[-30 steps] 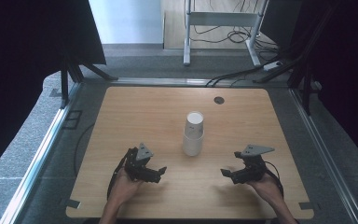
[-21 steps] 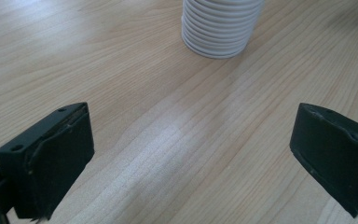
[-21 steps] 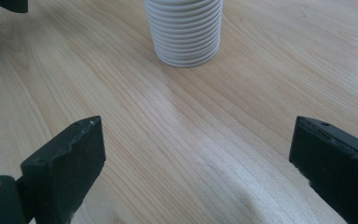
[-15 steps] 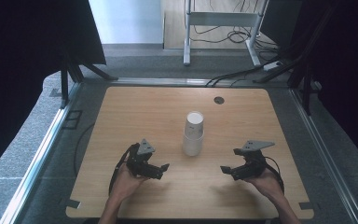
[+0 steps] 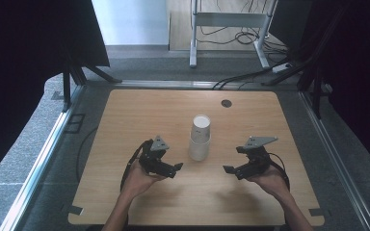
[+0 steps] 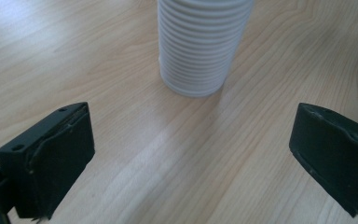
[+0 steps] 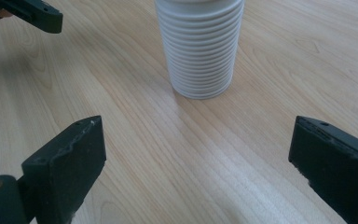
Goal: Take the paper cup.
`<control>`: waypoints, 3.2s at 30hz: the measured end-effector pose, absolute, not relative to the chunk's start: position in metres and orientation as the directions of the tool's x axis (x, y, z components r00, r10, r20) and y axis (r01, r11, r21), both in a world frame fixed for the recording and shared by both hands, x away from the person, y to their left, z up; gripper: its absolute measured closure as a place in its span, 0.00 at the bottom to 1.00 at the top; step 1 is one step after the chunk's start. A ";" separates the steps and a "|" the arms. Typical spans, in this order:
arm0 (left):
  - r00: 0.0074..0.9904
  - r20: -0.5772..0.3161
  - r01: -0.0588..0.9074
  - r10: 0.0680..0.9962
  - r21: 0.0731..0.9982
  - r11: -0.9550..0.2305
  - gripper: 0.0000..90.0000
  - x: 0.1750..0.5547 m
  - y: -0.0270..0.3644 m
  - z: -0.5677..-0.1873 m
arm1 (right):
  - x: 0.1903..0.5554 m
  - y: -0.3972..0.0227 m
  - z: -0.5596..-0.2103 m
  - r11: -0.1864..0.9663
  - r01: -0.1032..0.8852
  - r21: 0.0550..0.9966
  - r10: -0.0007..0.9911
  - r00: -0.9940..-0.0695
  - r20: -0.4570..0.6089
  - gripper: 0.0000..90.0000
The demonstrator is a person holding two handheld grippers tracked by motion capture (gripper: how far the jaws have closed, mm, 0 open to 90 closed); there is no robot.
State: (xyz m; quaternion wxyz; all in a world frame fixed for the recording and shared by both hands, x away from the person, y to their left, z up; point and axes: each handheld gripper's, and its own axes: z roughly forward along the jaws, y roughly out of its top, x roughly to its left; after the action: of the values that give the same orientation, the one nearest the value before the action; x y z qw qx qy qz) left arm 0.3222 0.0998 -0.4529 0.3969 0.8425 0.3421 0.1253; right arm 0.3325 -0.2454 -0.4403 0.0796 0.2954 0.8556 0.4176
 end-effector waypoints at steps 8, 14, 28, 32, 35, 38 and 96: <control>0.755 -0.051 0.459 0.654 0.753 -0.472 0.02 0.337 0.087 -0.454 | 0.340 -0.241 -0.433 0.487 0.422 0.765 0.570 -0.817 0.088 0.09; 0.762 -0.051 0.449 0.646 0.761 -0.469 0.03 0.349 0.077 -0.453 | 0.346 -0.235 -0.427 0.494 0.413 0.765 0.563 -0.822 0.080 0.11; 0.785 -0.042 0.418 0.617 0.772 -0.479 0.08 0.368 0.059 -0.453 | 0.359 -0.222 -0.416 0.506 0.405 0.761 0.551 -0.831 0.075 0.15; 0.791 -0.048 0.413 0.610 0.778 -0.474 0.09 0.372 0.054 -0.453 | 0.364 -0.218 -0.412 0.510 0.401 0.761 0.547 -0.834 0.073 0.15; 0.795 -0.045 0.404 0.605 0.783 -0.473 0.10 0.375 0.049 -0.453 | 0.367 -0.215 -0.408 0.510 0.401 0.761 0.542 -0.837 0.077 0.16; 0.798 -0.043 0.398 0.601 0.786 -0.472 0.10 0.378 0.045 -0.452 | 0.372 -0.209 -0.403 0.514 0.397 0.760 0.538 -0.840 0.075 0.17; 0.805 -0.027 0.377 0.593 0.795 -0.476 0.24 0.384 0.033 -0.457 | 0.415 -0.151 -0.345 0.588 0.339 0.735 0.471 -0.882 0.030 0.41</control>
State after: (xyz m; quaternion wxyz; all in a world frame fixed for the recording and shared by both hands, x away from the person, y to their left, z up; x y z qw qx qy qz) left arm 0.3837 0.0327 -0.4568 0.4250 0.8496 0.2852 0.1270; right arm 0.4154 -0.1506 -0.3454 0.0839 0.2282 0.8870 0.3926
